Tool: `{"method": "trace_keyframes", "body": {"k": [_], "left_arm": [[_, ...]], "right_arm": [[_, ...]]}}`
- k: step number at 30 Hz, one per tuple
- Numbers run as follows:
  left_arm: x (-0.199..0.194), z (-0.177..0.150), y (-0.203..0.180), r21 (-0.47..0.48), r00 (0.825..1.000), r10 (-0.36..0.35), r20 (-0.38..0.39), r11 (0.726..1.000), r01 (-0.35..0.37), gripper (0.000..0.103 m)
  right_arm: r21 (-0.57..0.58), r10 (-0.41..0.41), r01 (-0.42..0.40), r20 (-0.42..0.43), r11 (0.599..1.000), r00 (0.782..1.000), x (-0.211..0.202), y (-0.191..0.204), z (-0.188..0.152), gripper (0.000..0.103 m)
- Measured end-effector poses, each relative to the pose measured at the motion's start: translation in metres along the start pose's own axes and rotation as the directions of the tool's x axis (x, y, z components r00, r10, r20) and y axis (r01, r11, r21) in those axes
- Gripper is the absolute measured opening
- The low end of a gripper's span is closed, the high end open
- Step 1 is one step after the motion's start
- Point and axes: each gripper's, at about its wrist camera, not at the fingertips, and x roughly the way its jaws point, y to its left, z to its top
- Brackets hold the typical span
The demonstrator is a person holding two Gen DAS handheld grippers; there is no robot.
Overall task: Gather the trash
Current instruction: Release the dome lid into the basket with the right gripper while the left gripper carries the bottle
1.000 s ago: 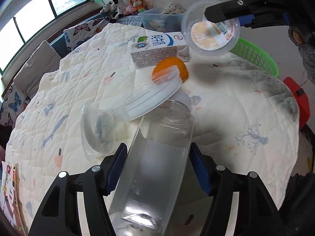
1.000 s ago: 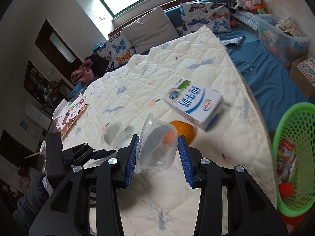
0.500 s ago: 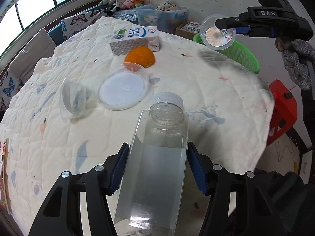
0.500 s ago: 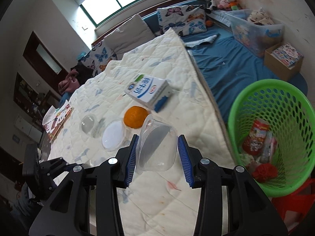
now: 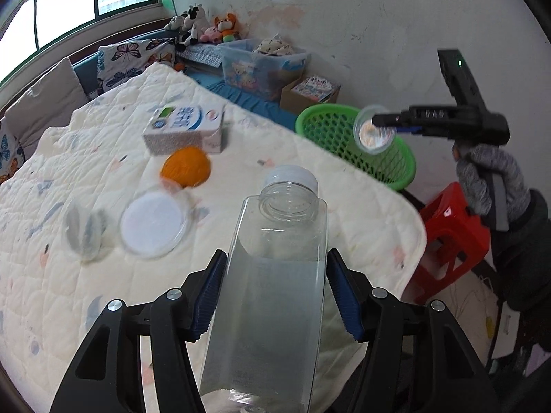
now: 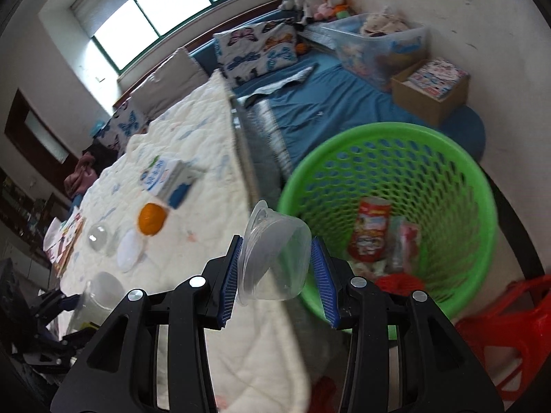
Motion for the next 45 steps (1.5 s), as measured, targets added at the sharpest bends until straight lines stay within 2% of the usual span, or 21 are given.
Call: {"method": "trace_keyframes", "body": {"k": [5,12,21,27,31,45], "left_arm": [[0.015,0.03,-0.019,-0.001,0.999,-0.037,0.021,0.999,0.037,0.057],[0.036,0.074,-0.048,0.021,0.997,-0.064,0.036,0.998,0.063,0.057],[0.065,0.121,-0.079,0.045,0.996,-0.084,0.032,0.996,0.082,0.057],[0.09,0.145,-0.103,0.07,0.995,-0.095,0.013,0.993,0.094,0.057],[0.112,0.156,-0.117,0.085,0.996,-0.087,-0.017,0.992,0.088,0.057],[0.187,0.18,-0.155,0.125,0.989,-0.044,-0.139,0.99,0.062,0.057]], "right_arm": [[0.007,-0.099,0.099,0.013,0.995,0.995,-0.004,-0.034,-0.001,0.042],[0.05,-0.155,0.155,0.004,0.987,0.988,0.002,-0.073,-0.005,0.043],[0.093,-0.147,0.146,0.0,0.985,0.989,0.002,-0.097,-0.01,0.05],[0.078,-0.149,0.146,0.027,0.986,0.989,-0.014,-0.1,-0.016,0.055],[0.066,-0.162,0.158,0.052,0.985,0.985,-0.026,-0.101,-0.021,0.061],[0.087,-0.174,0.168,0.061,0.982,0.983,-0.042,-0.119,-0.04,0.067]]}}
